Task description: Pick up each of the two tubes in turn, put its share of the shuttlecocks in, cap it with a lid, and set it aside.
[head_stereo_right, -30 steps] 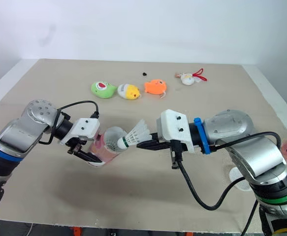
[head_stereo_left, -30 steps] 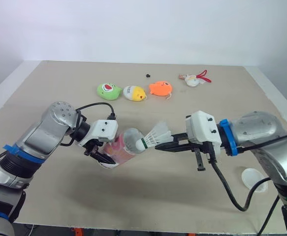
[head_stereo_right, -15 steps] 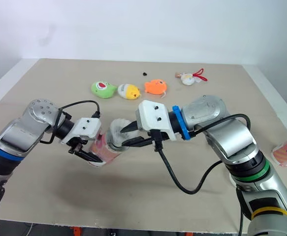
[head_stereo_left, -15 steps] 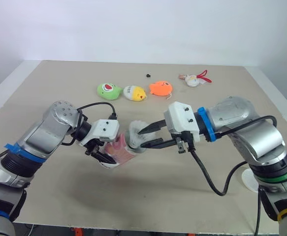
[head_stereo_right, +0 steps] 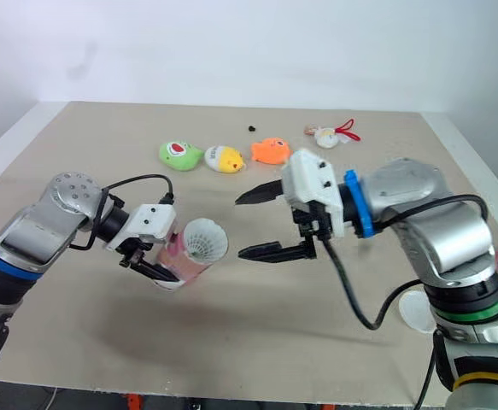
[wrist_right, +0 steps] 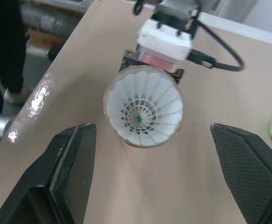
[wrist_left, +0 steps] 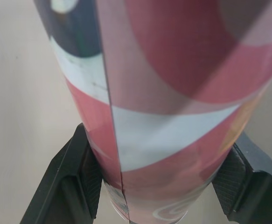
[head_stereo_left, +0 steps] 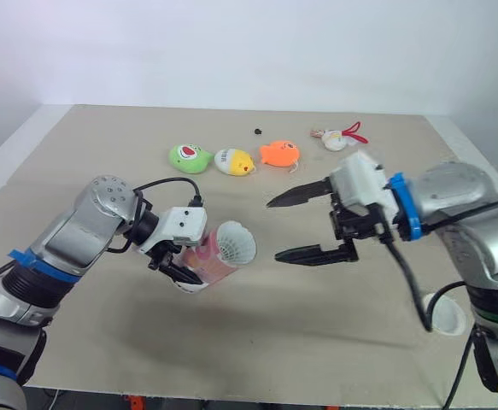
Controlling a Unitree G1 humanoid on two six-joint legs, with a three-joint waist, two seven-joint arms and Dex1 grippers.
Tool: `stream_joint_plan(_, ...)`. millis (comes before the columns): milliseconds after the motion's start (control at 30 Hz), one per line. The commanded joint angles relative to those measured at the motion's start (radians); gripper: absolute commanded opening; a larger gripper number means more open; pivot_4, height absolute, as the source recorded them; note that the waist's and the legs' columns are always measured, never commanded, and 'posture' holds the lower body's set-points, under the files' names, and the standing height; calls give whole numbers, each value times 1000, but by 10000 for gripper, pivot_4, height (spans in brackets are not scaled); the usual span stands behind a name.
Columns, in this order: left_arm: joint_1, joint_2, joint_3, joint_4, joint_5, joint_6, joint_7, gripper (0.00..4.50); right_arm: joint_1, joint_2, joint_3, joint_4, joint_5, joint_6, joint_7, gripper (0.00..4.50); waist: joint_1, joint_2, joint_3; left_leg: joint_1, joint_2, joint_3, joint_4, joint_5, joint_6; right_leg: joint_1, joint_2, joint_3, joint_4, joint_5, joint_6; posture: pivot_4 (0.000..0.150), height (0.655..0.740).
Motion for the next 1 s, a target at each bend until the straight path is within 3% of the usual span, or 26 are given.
stream_joint_plan(33,11,-24,53,-31,-62,-10,17,27539,60,-32,-131,-20,71,43,-41,41819,-1,-1,1,0,0,0,0,0,0,0,0,0,0,0,0,1500,7400)
stream_joint_plan(367,85,-88,182,-92,-257,11,69,27539,364,-109,-355,-2,55,47,-122,41819,-2,-1,1,-3,0,-2,0,0,0,-2,1,-1,0,1,-2,1500,7400)
stream_joint_plan(600,145,-181,158,-3,-227,-126,109,27539,495,-131,-429,-33,49,47,-156,41819,-3,-2,1,-2,0,-1,1,0,0,-1,1,-1,-1,2,0,1500,7400)
stream_joint_plan(733,144,-178,113,27,-204,-150,82,27539,457,-119,-434,-61,97,90,-212,41819,-4,-1,1,-1,0,-1,1,0,0,-1,2,-1,0,2,0,1500,7400)
stream_joint_plan(867,106,-139,79,44,-171,-138,51,27539,433,-138,-431,-97,173,107,-177,29616,-4,-2,1,-1,0,-1,0,0,0,-1,2,-1,-1,2,0,1500,7400)
stream_joint_plan(1000,85,-135,68,67,-161,-157,32,27539,382,-131,-365,-109,200,106,-172,9858,-4,-2,1,-1,0,-1,0,0,0,-1,2,-1,-1,1,-1,1500,7400)
